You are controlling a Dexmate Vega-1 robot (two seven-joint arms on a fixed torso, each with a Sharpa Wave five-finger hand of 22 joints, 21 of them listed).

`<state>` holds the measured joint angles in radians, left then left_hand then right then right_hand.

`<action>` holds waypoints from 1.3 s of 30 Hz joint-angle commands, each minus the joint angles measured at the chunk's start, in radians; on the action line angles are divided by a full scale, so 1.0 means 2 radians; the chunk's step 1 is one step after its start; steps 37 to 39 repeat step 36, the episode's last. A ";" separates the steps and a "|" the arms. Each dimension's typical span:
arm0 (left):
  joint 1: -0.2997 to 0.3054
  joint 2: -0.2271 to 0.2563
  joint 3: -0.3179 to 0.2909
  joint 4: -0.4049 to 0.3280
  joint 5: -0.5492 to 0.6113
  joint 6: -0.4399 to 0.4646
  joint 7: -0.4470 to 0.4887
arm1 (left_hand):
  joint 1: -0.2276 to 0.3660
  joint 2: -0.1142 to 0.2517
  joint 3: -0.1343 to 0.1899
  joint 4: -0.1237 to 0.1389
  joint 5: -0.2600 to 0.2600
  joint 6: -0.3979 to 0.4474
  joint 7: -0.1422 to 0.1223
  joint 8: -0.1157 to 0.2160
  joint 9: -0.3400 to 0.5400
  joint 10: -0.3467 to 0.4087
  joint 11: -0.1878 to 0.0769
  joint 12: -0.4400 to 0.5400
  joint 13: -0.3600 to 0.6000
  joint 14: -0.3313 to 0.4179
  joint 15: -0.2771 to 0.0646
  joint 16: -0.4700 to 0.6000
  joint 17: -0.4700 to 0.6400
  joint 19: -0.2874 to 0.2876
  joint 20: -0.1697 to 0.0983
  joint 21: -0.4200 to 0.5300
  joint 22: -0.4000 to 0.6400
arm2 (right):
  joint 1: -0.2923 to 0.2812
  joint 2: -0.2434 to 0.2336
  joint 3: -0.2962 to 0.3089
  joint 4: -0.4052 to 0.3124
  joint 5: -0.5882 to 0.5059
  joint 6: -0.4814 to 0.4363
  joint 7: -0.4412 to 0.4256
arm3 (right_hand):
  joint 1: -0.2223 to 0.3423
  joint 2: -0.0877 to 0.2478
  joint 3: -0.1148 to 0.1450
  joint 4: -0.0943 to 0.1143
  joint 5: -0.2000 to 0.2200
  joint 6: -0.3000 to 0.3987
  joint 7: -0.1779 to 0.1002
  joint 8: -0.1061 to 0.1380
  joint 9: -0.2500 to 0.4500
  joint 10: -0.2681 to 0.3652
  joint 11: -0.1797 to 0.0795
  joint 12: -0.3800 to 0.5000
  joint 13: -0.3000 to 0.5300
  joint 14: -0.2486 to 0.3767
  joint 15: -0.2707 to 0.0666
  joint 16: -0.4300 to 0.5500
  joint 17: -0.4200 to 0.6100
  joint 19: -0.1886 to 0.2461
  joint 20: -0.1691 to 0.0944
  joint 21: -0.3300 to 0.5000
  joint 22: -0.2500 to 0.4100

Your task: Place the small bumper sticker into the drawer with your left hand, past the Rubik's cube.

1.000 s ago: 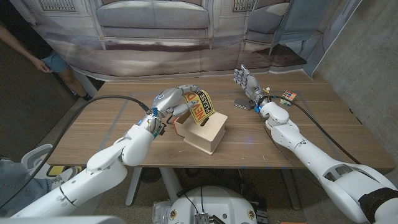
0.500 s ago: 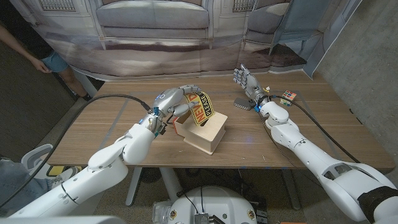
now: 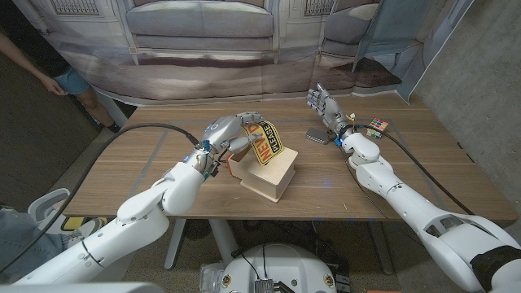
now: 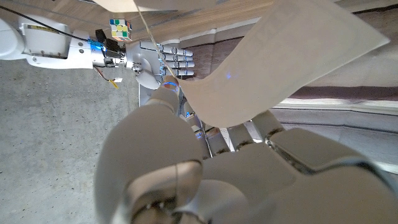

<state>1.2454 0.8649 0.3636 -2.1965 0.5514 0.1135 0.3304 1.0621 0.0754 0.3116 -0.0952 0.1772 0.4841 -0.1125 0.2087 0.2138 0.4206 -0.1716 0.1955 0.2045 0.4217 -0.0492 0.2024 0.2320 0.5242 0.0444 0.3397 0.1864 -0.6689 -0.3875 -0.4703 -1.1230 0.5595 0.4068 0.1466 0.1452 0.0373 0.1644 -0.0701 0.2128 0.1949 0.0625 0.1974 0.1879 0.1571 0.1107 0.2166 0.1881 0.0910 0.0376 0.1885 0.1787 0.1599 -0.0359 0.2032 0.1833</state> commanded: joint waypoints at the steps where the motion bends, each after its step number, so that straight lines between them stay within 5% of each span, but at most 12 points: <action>1: 0.017 0.002 -0.003 -0.012 0.004 0.009 0.007 | -0.004 0.000 -0.002 0.000 0.000 -0.002 -0.001 0.002 0.001 -0.003 0.001 0.002 0.001 0.000 -0.029 0.000 0.001 -0.001 0.001 -0.003 0.001 | -0.003 -0.004 0.001 -0.007 0.002 -0.003 0.000 | -0.001 0.004 0.000 -0.004 -0.001 0.004 -0.001 0.001 0.002 0.005 0.000 0.001 0.001 0.002 0.002 -0.001 0.002 0.001 0.001 -0.001 0.001; 39: 0.016 -0.002 -0.008 -0.001 -0.006 -0.007 0.020 | -0.011 0.002 -0.005 0.003 0.000 0.007 -0.003 0.007 0.001 0.005 0.000 0.006 0.001 0.001 -0.029 0.003 -0.001 -0.004 0.003 -0.008 0.001 | -0.006 -0.003 0.000 -0.010 -0.001 -0.003 -0.005 | 0.000 0.004 -0.001 -0.004 -0.002 0.004 -0.001 0.001 0.002 0.005 0.000 0.001 0.001 0.002 0.002 -0.001 0.002 0.001 0.001 -0.001 0.001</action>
